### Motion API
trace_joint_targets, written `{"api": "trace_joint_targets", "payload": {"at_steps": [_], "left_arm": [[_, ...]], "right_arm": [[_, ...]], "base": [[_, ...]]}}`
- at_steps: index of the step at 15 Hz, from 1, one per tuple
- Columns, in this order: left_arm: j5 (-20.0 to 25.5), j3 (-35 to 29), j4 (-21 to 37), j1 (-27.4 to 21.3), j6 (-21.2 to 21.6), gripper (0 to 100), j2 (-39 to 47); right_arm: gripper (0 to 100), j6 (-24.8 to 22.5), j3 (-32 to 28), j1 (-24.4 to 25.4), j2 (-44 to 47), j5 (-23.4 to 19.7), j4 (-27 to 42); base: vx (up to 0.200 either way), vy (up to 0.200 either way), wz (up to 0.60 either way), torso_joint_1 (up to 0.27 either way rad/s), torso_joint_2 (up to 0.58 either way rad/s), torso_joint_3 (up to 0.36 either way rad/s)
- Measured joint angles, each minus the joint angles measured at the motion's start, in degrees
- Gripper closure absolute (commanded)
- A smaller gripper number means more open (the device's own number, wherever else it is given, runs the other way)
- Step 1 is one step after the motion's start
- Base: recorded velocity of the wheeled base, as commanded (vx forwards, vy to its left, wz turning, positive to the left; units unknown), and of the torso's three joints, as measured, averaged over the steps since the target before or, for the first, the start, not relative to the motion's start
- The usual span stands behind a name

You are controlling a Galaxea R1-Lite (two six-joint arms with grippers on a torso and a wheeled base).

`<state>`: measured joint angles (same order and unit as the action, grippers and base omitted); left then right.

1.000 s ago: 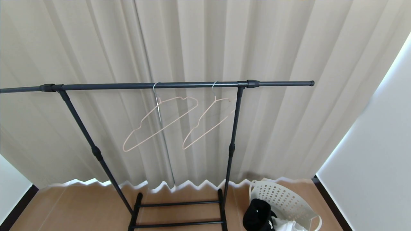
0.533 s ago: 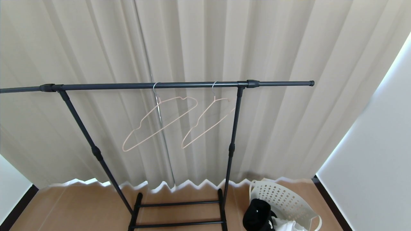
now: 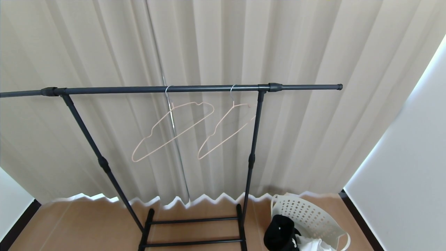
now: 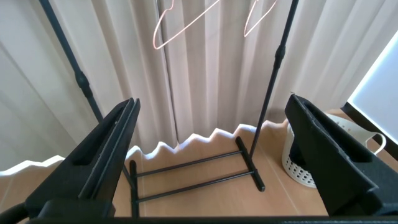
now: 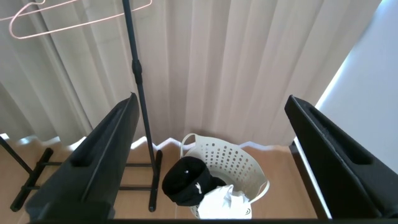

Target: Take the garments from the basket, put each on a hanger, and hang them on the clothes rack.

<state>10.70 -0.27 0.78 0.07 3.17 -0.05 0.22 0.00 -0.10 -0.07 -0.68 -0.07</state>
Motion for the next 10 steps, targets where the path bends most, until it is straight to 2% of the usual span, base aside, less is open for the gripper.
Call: {"api": "trace_joint_targets", "payload": {"at_steps": [10], "left_arm": [[0.3, -0.1, 0.0, 0.0, -0.1, 0, 0.0]], "right_arm": [[0, 0.0, 0.0, 0.0, 0.0, 0.0, 0.0]], "base": [[0.0, 0.0, 0.0, -0.147, 0.33, 0.185]]}}
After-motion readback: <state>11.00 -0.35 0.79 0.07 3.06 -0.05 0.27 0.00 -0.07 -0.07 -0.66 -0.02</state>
